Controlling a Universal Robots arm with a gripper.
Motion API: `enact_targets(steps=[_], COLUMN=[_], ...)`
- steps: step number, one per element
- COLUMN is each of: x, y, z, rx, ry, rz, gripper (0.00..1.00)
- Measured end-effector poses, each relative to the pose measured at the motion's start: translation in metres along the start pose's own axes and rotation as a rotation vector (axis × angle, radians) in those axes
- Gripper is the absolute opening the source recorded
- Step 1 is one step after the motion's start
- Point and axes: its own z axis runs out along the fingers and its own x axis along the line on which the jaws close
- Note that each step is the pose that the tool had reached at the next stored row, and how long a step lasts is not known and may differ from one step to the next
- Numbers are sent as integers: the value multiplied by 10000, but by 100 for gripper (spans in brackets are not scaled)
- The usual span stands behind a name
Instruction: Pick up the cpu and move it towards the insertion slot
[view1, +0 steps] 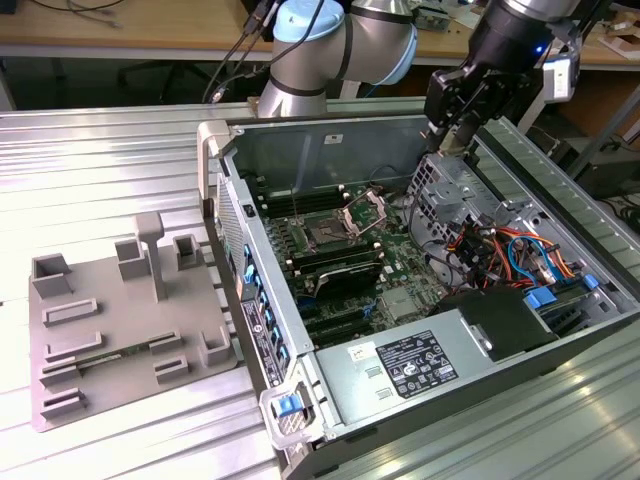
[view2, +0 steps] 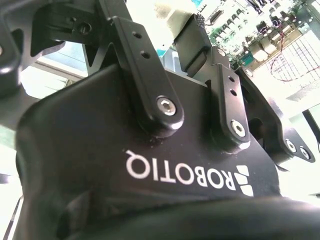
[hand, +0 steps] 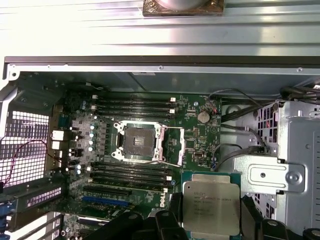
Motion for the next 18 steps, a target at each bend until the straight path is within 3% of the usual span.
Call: enact_targets(steps=[18], x=[1], y=[12], z=[34], rx=[0], ry=[0], rz=[-1], gripper=[55])
